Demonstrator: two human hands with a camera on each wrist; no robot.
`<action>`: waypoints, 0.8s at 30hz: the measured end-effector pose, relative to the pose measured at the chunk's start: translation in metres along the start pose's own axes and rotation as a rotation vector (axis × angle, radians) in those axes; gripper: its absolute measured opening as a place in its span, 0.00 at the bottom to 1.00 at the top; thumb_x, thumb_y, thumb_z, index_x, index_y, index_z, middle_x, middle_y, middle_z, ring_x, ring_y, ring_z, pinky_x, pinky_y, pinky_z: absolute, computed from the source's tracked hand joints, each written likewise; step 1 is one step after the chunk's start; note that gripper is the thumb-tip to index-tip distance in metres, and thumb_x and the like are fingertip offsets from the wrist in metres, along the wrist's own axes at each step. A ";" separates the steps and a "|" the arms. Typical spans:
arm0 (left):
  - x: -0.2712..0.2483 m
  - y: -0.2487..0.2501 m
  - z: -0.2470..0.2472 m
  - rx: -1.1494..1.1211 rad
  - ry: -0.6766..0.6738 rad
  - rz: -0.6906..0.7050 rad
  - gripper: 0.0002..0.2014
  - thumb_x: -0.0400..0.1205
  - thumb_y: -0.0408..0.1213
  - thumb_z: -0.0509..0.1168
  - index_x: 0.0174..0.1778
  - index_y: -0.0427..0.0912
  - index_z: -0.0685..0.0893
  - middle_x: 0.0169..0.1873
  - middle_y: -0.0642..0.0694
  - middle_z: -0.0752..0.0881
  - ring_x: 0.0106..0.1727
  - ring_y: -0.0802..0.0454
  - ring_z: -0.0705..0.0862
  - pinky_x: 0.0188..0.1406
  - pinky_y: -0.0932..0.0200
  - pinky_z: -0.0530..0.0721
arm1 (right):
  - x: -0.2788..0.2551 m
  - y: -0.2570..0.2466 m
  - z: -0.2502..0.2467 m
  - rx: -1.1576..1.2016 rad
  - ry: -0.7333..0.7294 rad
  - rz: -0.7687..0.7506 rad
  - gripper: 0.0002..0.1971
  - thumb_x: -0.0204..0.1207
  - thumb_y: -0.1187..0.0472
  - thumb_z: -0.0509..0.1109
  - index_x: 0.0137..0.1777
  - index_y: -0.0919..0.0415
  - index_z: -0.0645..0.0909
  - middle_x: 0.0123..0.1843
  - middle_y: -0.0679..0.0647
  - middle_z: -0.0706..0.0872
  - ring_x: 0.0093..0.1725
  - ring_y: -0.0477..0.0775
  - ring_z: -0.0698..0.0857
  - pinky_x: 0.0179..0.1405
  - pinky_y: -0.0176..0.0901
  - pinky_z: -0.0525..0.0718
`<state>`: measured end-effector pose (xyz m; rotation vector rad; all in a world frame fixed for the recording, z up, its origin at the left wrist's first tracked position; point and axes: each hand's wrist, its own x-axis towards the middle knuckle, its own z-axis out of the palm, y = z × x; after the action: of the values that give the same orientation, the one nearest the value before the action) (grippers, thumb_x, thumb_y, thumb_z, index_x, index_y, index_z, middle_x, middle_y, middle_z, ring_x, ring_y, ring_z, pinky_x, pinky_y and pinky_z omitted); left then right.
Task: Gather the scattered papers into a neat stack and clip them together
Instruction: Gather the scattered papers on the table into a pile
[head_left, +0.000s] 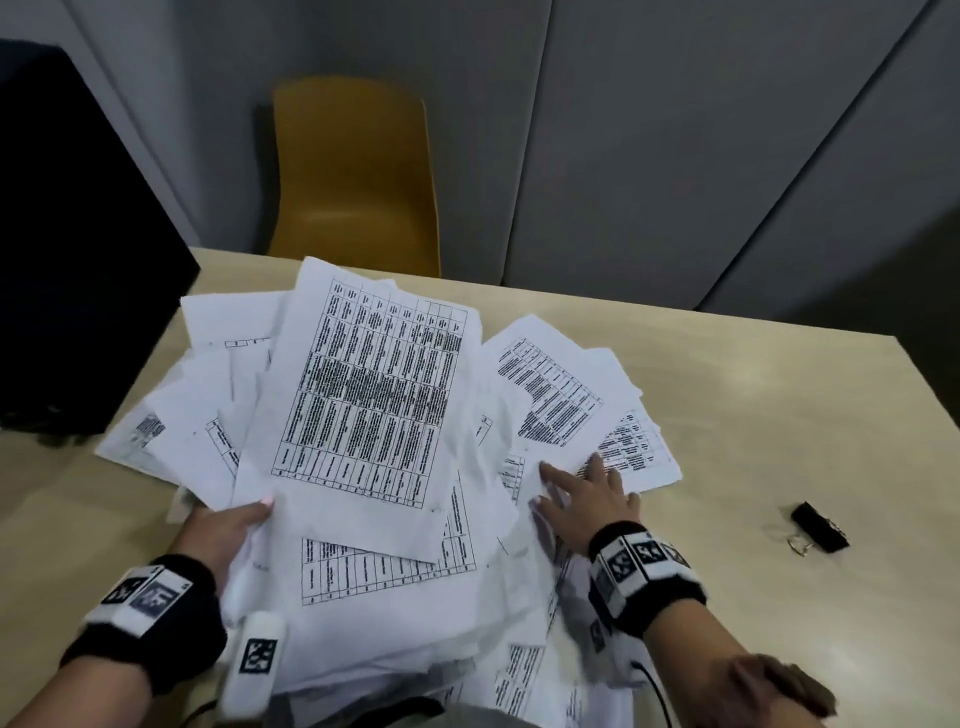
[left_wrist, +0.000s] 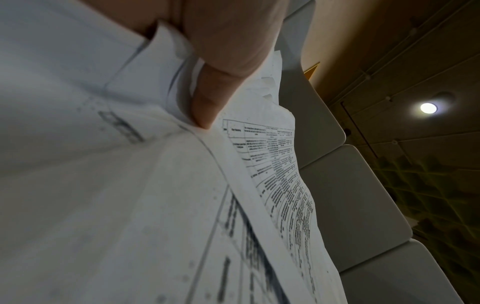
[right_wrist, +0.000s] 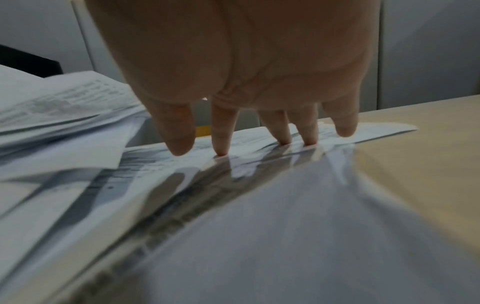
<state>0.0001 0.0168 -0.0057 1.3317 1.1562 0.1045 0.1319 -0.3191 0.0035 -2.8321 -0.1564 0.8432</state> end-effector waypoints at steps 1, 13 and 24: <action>-0.001 0.001 0.003 0.007 0.000 0.010 0.18 0.79 0.27 0.64 0.64 0.23 0.76 0.63 0.30 0.81 0.65 0.36 0.79 0.69 0.46 0.70 | -0.006 0.008 0.003 -0.002 0.008 -0.016 0.26 0.75 0.36 0.57 0.74 0.29 0.60 0.85 0.55 0.44 0.83 0.64 0.47 0.78 0.68 0.47; -0.015 0.005 0.018 -0.032 -0.092 0.017 0.17 0.80 0.22 0.60 0.65 0.23 0.75 0.47 0.34 0.86 0.59 0.39 0.79 0.64 0.49 0.72 | -0.006 0.004 -0.006 -0.059 0.131 -0.142 0.44 0.53 0.34 0.77 0.69 0.49 0.67 0.68 0.56 0.70 0.68 0.60 0.68 0.70 0.54 0.69; -0.016 0.008 0.005 -0.126 -0.011 0.038 0.08 0.78 0.23 0.63 0.53 0.26 0.81 0.14 0.58 0.84 0.30 0.53 0.84 0.58 0.53 0.74 | 0.014 0.038 -0.035 0.267 0.174 0.089 0.16 0.67 0.55 0.74 0.54 0.57 0.80 0.53 0.60 0.86 0.54 0.61 0.84 0.50 0.44 0.80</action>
<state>-0.0002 0.0061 0.0088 1.2413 1.0968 0.1945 0.1649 -0.3588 0.0168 -2.6569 0.0996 0.5803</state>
